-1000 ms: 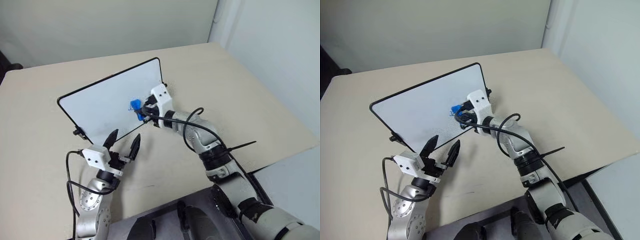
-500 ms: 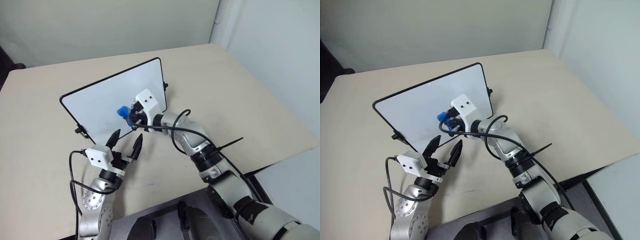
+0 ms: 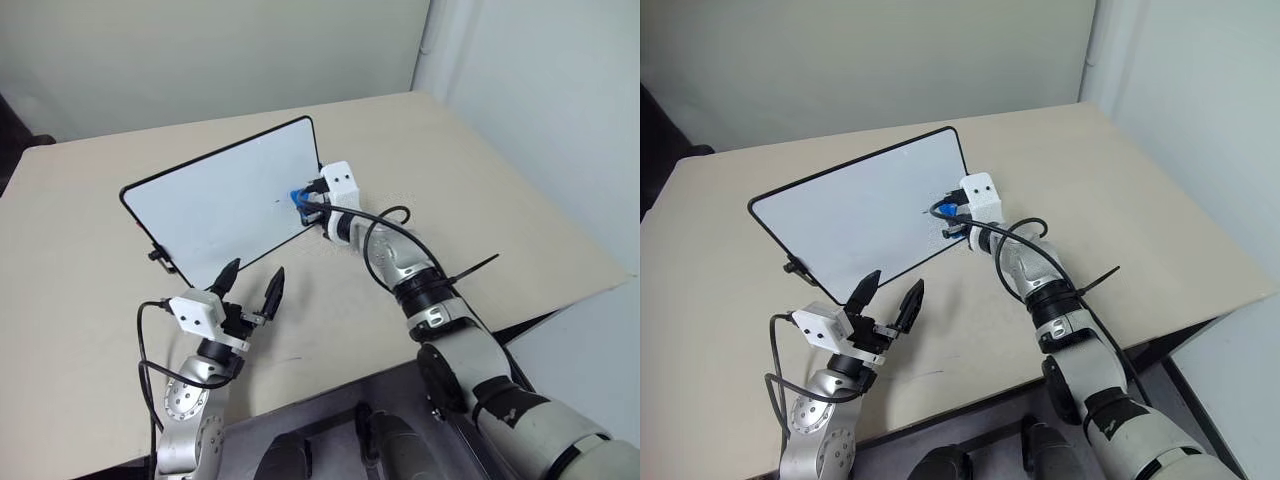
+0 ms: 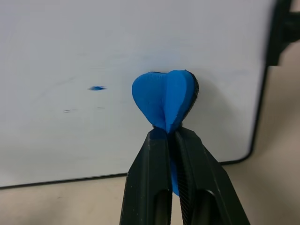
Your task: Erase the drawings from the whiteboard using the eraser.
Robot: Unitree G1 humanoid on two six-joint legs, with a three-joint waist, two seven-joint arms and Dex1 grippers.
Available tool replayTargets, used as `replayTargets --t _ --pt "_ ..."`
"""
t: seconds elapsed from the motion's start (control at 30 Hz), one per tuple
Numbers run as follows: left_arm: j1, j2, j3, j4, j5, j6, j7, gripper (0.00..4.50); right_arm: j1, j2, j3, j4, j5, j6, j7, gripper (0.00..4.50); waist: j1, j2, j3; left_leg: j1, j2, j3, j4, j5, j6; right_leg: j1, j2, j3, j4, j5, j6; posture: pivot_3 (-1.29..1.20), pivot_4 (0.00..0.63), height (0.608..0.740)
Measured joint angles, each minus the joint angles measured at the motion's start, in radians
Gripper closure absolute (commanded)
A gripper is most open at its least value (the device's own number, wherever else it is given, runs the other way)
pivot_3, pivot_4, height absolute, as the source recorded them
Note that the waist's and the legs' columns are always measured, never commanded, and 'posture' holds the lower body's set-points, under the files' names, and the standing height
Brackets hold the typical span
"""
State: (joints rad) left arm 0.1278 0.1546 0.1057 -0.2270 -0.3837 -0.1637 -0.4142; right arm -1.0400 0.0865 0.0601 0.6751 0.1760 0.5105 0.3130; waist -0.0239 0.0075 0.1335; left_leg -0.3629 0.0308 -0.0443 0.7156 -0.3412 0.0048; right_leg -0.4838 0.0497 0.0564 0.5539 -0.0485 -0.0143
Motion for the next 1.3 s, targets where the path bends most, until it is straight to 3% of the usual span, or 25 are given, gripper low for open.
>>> replayTargets --t 0.13,0.2,0.73,1.0,1.3 --pt "-0.003 0.001 0.000 0.000 0.000 0.000 0.000 0.00 0.002 0.015 0.012 -0.018 -0.008 0.005 0.010 4.48 -0.005 0.000 0.000 -0.005 0.001 0.001 -0.001 -0.001 -0.001 -0.004 0.000 0.000 -0.005 0.000 0.000 0.00 0.150 0.740" --pt "-0.003 0.002 0.000 0.000 0.000 0.000 0.000 0.00 0.012 0.024 0.035 -0.045 -0.016 0.013 0.025 4.48 -0.009 0.000 0.000 -0.005 0.001 0.002 -0.001 -0.001 -0.002 -0.004 0.000 0.000 -0.006 0.004 -0.007 0.00 0.150 0.740" --pt "0.022 -0.002 -0.010 -0.022 0.002 0.000 0.004 0.00 0.029 0.054 0.162 -0.164 -0.022 0.055 0.132 4.48 -0.017 0.000 0.000 -0.005 0.001 0.001 -0.002 -0.005 -0.003 -0.004 0.001 0.000 -0.009 0.005 -0.008 0.00 0.150 0.740" --pt "0.030 -0.011 -0.012 -0.030 0.004 0.000 0.006 0.00 0.031 0.053 0.149 -0.197 -0.007 0.054 0.159 4.48 -0.012 0.000 0.000 -0.006 0.001 0.001 -0.002 -0.005 -0.003 -0.003 0.001 0.000 -0.011 0.005 -0.008 0.00 0.150 0.740" --pt "0.025 -0.014 -0.012 -0.030 0.004 -0.001 0.004 0.00 -0.003 0.008 0.004 -0.036 0.009 0.039 0.083 4.48 -0.004 0.000 0.000 -0.005 0.001 0.001 0.000 -0.003 -0.003 -0.001 0.001 0.001 -0.011 0.006 -0.003 0.00 0.150 0.740"
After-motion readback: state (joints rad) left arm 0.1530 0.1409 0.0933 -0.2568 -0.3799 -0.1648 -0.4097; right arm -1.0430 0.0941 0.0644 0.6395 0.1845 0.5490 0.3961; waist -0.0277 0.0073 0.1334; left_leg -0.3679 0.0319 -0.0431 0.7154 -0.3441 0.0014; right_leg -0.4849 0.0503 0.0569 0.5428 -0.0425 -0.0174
